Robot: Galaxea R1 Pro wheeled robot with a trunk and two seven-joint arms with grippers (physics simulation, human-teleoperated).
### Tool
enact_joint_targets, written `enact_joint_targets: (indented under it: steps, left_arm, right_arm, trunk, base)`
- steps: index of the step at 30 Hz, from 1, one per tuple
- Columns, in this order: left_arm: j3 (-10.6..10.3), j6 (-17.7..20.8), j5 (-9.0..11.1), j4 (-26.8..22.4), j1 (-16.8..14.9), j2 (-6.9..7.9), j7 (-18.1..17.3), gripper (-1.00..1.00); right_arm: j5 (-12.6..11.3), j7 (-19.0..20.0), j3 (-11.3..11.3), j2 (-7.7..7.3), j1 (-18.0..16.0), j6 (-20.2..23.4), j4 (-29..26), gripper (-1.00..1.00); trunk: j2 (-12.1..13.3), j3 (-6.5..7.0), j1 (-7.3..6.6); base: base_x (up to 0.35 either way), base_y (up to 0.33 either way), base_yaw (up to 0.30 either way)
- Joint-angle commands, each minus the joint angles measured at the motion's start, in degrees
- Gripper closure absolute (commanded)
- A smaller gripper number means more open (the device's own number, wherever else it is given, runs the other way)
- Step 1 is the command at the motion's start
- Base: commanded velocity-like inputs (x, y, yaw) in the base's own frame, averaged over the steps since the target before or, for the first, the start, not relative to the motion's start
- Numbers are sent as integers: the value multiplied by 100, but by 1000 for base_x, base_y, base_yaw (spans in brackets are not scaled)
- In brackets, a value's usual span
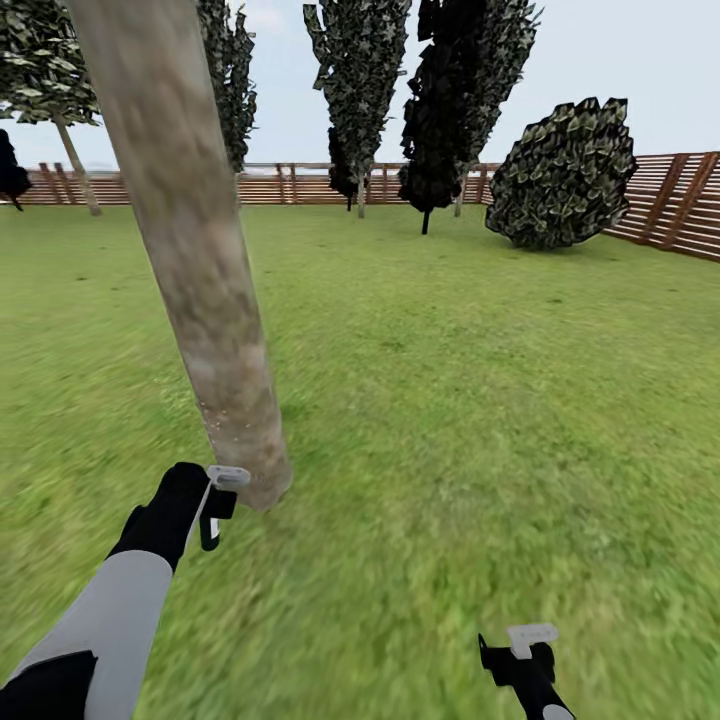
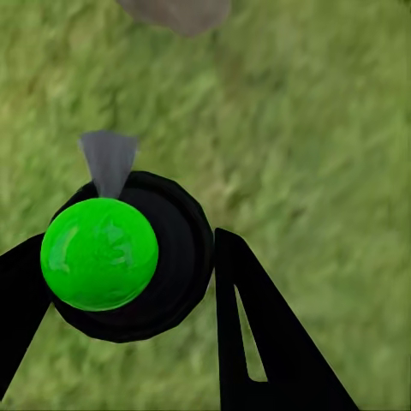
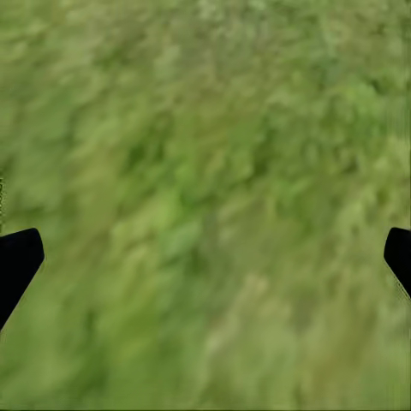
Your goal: In the garden, pick up the pesticide atomizer on the floor and spray pesticide onto both trees until each tree trunk is fully covered.
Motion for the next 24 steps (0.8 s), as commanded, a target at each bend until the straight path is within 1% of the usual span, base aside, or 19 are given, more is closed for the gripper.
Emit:
enact_joint_targets:
  steps: [1,8,14,18,24]
  left_arm:
    - [15,15,-62,-7,-3,-1,-55,100]
    - [15,20,-62,-3,-4,7,-67,100]
    - [9,235,-56,-3,-133,12,-67,100]
    - [26,214,-49,-4,-90,11,-70,100]
    - [24,202,-49,15,-82,-2,-64,100]
  right_arm:
    - [61,-19,-42,1,-3,-18,6,-100]
    - [61,-19,-37,1,-3,-18,6,-100]
    - [61,-19,-36,1,-3,-18,7,-100]
    - [61,-19,-38,1,-3,-18,6,-100]
    - [61,-19,-44,-8,-3,-18,6,-100]
  trunk:
    - [-2,-5,2]
    - [-2,-5,2]
    - [-2,-5,2]
    - [-2,-5,2]
    - [-2,-5,2]
  base:
    - [144,-76,275]
    - [22,-11,275]
    - [0,0,265]
    - [35,-11,69]
    - [236,-140,4]
